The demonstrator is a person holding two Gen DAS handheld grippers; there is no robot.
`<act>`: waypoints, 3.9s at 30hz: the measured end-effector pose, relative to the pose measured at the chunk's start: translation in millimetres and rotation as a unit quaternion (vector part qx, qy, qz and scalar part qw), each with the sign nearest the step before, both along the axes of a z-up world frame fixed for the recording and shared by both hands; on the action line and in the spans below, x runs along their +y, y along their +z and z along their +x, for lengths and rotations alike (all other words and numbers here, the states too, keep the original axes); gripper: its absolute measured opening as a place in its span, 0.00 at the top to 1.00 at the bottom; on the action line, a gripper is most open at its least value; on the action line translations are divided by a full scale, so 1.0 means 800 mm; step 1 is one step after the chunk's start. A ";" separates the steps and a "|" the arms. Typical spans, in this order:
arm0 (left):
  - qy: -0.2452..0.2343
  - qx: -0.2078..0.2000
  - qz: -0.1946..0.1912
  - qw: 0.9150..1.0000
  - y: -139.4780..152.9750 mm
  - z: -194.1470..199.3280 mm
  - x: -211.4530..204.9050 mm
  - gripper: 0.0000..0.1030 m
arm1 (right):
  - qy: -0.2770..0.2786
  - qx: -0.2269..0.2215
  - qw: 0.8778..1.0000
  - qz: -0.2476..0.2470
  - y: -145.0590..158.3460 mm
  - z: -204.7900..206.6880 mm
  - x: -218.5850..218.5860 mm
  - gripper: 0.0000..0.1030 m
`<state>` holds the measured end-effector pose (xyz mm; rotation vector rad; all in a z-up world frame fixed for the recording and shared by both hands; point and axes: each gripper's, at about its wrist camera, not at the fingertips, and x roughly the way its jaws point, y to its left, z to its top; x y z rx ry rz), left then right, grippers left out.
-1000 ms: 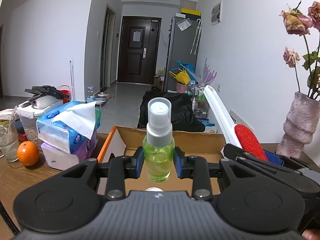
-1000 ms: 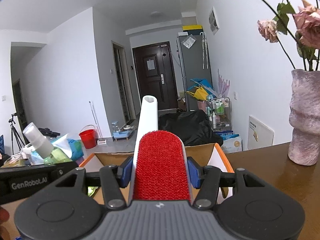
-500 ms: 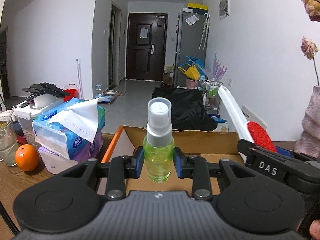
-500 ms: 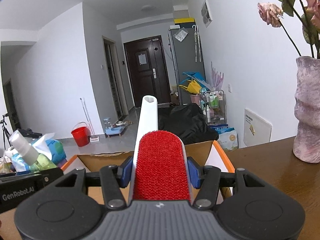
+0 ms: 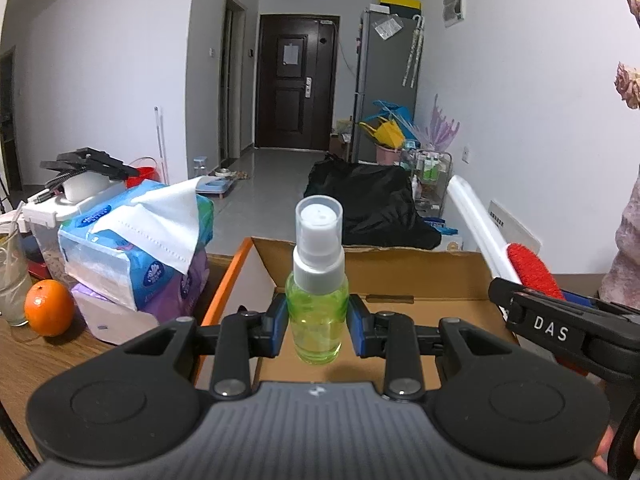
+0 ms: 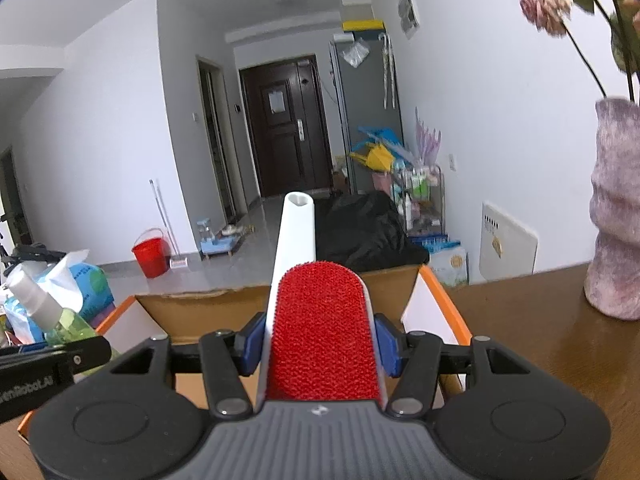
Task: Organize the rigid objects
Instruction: 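Open both grippers to drop the spray bottle and lint roller into the box, then move both grippers back from the box toward the caps and white container, then grasp the translucent white plastic container with the right gripper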
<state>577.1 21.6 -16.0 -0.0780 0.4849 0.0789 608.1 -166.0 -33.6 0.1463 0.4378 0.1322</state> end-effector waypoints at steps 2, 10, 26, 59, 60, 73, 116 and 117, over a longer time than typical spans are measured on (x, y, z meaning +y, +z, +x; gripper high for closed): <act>0.003 -0.003 0.005 1.000 0.000 -0.001 0.001 0.65 | -0.009 0.005 1.000 0.005 0.002 0.003 -0.003 0.42; 0.020 -0.023 0.015 0.999 0.009 -0.011 0.007 0.15 | -0.029 0.005 0.999 0.020 0.009 0.002 -0.012 0.04; 0.014 -0.043 0.024 0.999 0.014 -0.043 0.010 0.00 | -0.026 -0.007 0.999 0.024 0.022 -0.026 -0.026 0.00; 0.019 -0.048 0.029 0.998 -0.014 -0.180 0.052 0.00 | 0.003 -0.055 0.996 -0.069 -0.001 -0.210 -0.072 0.00; 0.021 -0.046 0.030 0.998 -0.015 -0.185 0.054 0.00 | 0.003 -0.055 0.996 -0.069 -0.003 -0.216 -0.075 0.00; 0.042 -0.034 0.026 0.998 -0.023 -0.250 0.077 0.00 | -0.002 -0.053 0.995 -0.082 -0.021 -0.290 -0.105 0.00; 0.077 0.018 0.002 0.997 -0.044 -0.293 0.111 0.00 | -0.136 0.076 0.986 -0.065 -0.073 -0.227 -0.126 0.19; 0.076 0.020 0.003 0.997 -0.045 -0.292 0.111 0.00 | -0.134 0.072 0.986 -0.064 -0.073 -0.229 -0.126 0.20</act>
